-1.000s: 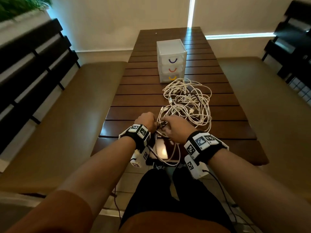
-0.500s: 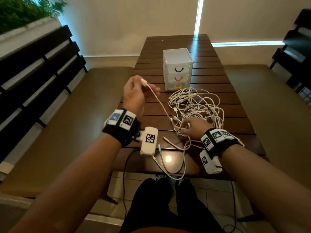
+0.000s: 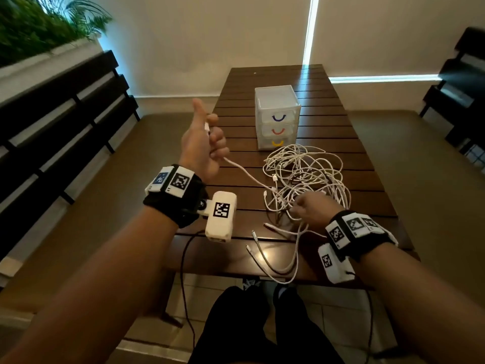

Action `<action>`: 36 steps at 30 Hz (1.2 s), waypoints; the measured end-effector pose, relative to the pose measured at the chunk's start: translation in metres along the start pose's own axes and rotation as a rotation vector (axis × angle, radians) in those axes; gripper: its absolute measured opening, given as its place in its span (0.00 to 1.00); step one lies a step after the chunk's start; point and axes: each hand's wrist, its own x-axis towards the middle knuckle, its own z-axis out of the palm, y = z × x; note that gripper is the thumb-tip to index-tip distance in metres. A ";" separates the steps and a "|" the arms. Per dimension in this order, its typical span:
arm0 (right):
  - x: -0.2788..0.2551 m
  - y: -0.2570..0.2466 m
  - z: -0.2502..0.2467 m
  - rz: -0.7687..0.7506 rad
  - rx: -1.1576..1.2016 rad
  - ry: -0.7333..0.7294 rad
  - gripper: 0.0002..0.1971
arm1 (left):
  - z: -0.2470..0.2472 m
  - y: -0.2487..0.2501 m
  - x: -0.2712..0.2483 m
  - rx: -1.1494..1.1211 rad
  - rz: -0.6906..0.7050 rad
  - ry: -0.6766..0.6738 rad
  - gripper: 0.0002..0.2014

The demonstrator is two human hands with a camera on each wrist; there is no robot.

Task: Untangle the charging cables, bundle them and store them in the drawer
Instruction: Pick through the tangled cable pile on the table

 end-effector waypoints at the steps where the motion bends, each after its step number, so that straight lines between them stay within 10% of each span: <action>1: -0.001 0.000 -0.006 -0.023 0.056 0.073 0.09 | -0.005 -0.005 0.000 0.065 -0.014 -0.007 0.17; 5: -0.008 -0.024 -0.039 -0.240 0.497 0.360 0.06 | -0.004 -0.043 -0.007 0.456 -0.107 -0.052 0.05; 10: -0.043 -0.061 -0.086 -0.529 0.827 0.356 0.09 | 0.025 -0.085 -0.026 0.626 -0.189 -0.351 0.07; 14: -0.053 -0.064 -0.085 -0.554 0.953 0.431 0.16 | 0.032 -0.089 -0.021 0.766 -0.117 -0.333 0.13; 18: -0.038 -0.035 -0.023 -0.315 0.578 0.325 0.34 | 0.024 -0.075 -0.027 0.800 -0.048 -0.355 0.14; 22: -0.015 0.000 0.018 -0.134 0.224 0.151 0.12 | 0.007 -0.063 -0.030 0.730 0.029 -0.355 0.17; 27: -0.005 0.029 -0.004 0.120 0.044 0.109 0.10 | -0.022 -0.053 -0.016 0.719 0.219 -0.164 0.14; 33: -0.019 -0.017 -0.031 0.120 -0.143 0.358 0.18 | -0.014 -0.042 -0.016 0.775 0.186 -0.279 0.15; 36: -0.036 -0.060 -0.035 -0.137 0.064 0.437 0.19 | 0.006 -0.034 -0.027 0.845 0.208 -0.431 0.17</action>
